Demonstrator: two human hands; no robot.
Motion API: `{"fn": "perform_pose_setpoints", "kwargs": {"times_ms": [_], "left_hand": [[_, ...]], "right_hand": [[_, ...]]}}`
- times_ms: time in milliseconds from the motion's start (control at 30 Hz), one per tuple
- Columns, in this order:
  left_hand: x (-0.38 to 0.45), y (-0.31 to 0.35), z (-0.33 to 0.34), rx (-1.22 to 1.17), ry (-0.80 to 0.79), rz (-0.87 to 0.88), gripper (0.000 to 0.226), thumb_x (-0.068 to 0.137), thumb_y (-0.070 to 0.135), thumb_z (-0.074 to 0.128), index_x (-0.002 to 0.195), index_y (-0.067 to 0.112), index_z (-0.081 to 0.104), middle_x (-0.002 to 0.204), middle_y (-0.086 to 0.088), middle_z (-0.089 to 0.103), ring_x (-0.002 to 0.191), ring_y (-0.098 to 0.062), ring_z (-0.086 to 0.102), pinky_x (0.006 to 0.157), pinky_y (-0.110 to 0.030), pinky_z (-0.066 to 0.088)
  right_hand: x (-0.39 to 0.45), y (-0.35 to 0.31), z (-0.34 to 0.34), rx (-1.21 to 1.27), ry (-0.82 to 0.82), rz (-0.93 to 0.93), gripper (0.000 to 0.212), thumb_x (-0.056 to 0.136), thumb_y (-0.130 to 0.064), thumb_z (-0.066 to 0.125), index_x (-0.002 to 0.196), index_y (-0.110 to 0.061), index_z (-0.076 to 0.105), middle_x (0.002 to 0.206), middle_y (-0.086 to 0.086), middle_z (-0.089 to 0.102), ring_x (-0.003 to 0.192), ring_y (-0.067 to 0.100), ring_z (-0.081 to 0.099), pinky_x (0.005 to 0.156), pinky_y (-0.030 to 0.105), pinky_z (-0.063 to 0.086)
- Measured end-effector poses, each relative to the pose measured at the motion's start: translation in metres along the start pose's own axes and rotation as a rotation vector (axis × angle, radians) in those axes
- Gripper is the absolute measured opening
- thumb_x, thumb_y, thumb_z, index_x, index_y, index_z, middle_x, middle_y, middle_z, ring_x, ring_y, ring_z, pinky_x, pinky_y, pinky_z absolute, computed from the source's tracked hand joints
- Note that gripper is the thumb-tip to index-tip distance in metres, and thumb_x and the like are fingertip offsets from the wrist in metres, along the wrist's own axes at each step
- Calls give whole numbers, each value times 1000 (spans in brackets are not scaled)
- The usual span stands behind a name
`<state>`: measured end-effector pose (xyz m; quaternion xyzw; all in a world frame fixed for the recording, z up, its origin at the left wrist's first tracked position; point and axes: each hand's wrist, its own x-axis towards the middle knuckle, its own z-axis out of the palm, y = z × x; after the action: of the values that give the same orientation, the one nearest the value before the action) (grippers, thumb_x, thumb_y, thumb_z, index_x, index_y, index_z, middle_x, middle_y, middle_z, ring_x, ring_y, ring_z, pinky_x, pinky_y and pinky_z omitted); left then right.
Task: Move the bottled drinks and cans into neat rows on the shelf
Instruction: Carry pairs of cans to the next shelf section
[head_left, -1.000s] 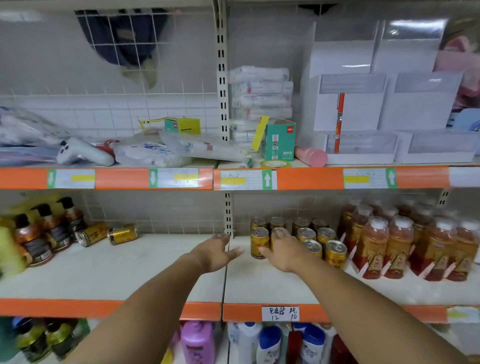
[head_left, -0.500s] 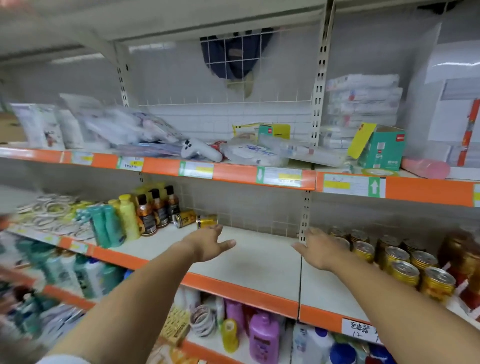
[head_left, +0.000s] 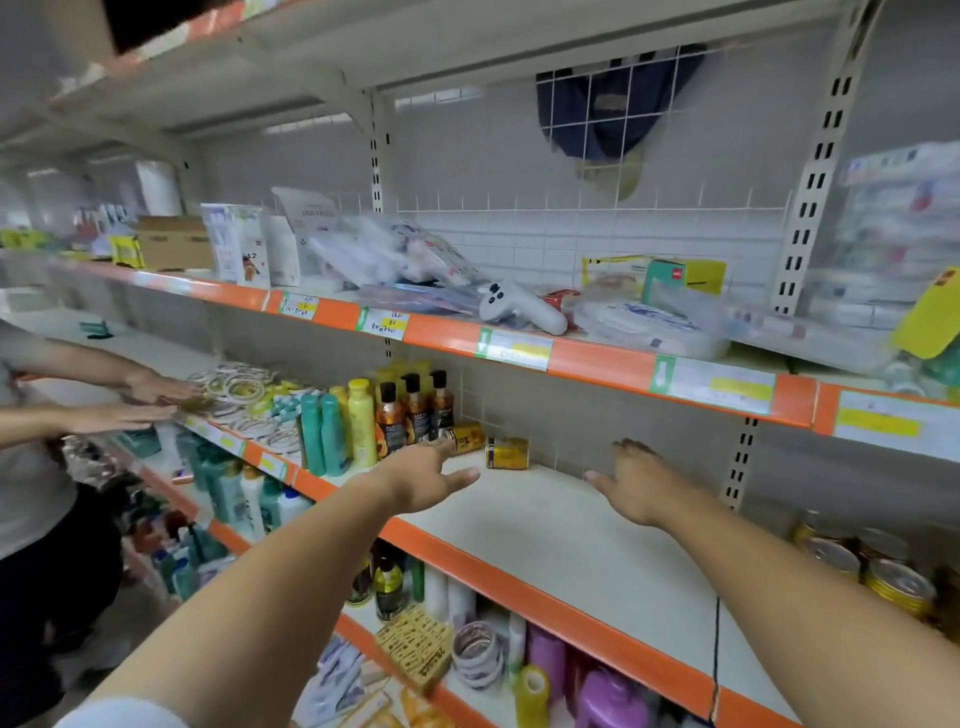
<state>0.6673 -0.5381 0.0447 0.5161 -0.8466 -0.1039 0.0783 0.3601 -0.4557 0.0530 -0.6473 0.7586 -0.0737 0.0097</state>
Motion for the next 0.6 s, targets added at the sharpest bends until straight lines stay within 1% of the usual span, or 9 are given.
{"fn": "perform_pose_setpoints", "kwargs": {"times_ms": [133, 300, 433, 600], "left_hand": [[19, -15, -5, 23, 26, -41, 92, 93, 77, 34, 160, 14, 24, 168, -2, 21, 154, -23, 21, 123, -40, 21], [55, -23, -12, 26, 34, -88, 94, 92, 77, 35, 160, 13, 23, 168, -3, 21, 155, -23, 18, 125, -41, 19], [85, -26, -10, 47, 26, -97, 89, 96, 72, 37, 160, 13, 21, 168, -1, 18, 156, -20, 13, 126, -41, 16], [113, -34, 1, 36, 1, -144, 88, 95, 71, 39, 161, 16, 19, 169, 0, 17, 155, -23, 16, 124, -41, 18]], "right_hand": [[34, -14, -1, 11, 10, -36, 75, 99, -60, 39, 152, -8, 30, 158, 10, 33, 145, 27, 32, 116, 42, 33], [74, -25, 3, 22, 11, -86, 69, 98, -60, 38, 145, -10, 37, 146, 10, 42, 136, 28, 40, 108, 41, 39], [103, -28, 13, 47, -29, -102, 70, 99, -60, 38, 147, -9, 37, 148, 12, 39, 137, 29, 39, 109, 41, 39], [131, -29, 28, 115, -46, -84, 66, 96, -61, 42, 140, -12, 43, 144, 11, 46, 132, 28, 46, 101, 38, 44]]}}
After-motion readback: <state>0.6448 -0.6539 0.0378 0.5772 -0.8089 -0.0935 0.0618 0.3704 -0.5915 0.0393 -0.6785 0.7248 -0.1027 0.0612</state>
